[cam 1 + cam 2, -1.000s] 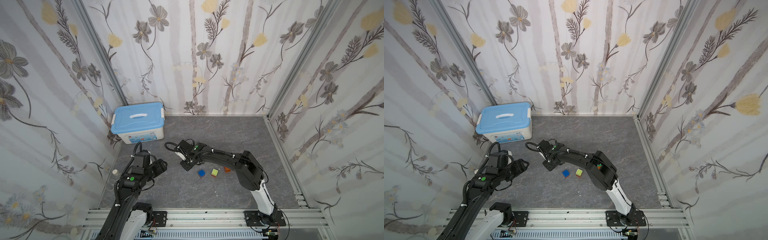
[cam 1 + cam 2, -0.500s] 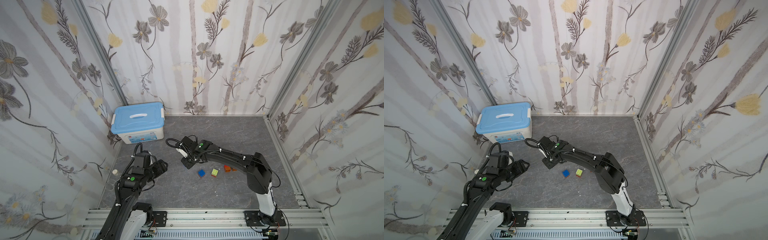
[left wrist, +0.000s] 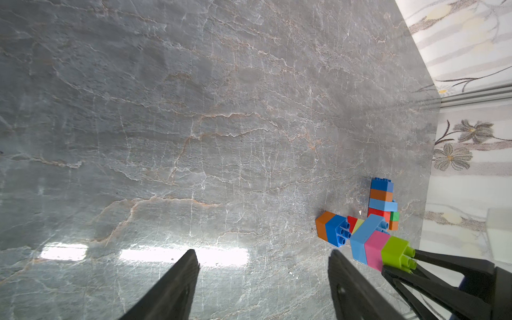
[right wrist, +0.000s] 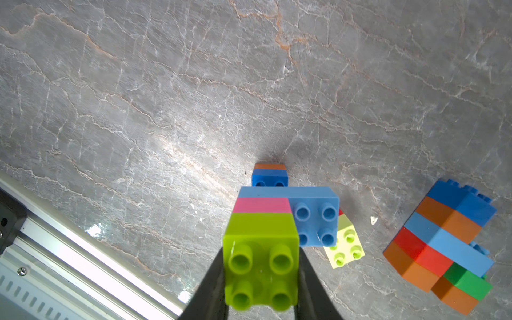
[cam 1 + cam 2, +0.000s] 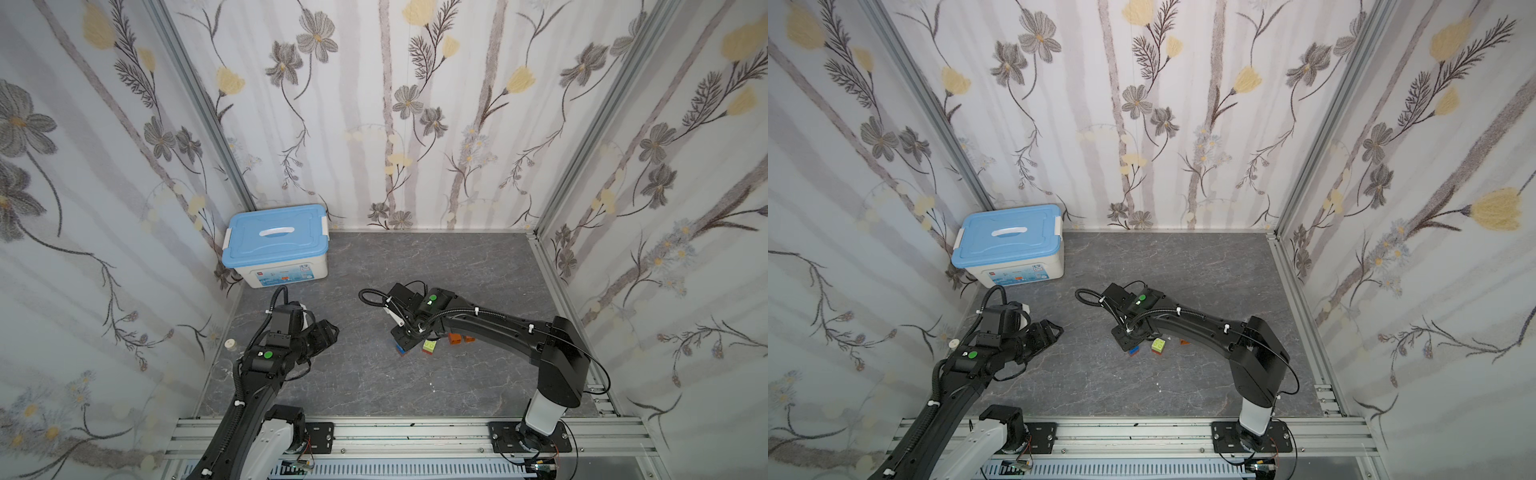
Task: Assemble the letter h with lego
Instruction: Assemble the lego brick with the lego brick.
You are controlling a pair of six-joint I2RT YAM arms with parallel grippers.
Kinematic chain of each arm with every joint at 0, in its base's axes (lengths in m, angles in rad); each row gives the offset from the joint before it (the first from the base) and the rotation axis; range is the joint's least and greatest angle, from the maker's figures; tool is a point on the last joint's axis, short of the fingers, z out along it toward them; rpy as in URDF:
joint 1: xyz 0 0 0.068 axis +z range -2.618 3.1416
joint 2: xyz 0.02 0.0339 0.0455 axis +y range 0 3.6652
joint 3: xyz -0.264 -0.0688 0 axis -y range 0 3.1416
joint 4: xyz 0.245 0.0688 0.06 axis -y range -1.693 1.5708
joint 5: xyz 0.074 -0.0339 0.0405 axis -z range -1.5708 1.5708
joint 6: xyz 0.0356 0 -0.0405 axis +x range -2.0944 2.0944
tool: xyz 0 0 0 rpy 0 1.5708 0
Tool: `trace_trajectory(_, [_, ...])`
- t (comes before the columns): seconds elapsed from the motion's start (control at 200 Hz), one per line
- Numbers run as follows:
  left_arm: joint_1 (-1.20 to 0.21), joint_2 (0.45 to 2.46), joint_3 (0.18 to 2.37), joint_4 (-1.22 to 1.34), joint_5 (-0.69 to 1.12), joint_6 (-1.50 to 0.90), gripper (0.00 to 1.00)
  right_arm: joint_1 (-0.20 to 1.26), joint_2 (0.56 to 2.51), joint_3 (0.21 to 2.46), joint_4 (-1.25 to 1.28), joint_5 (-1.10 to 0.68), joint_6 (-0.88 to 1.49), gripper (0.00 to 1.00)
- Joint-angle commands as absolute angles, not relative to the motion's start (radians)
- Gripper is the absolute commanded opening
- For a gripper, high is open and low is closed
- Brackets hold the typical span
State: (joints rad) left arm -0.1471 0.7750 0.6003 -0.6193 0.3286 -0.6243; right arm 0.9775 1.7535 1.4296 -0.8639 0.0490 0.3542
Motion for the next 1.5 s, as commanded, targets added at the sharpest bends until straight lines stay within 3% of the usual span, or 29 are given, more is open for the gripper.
trace_trajectory(0.0, [-0.146,0.774,0.598,-0.594,0.337,-0.612,0.76,0.977,1.732,1.404,-0.837,0.059,0.394,0.3])
trace_trajectory(1.169, [-0.146,0.768,0.589,-0.584,0.347,-0.615,0.76,0.977,1.807,1.321,-0.765,0.07,0.403,0.29])
trace_trajectory(1.494, [-0.146,0.767,0.583,-0.578,0.351,-0.619,0.76,0.972,1.859,1.347,-0.862,0.052,0.428,0.29])
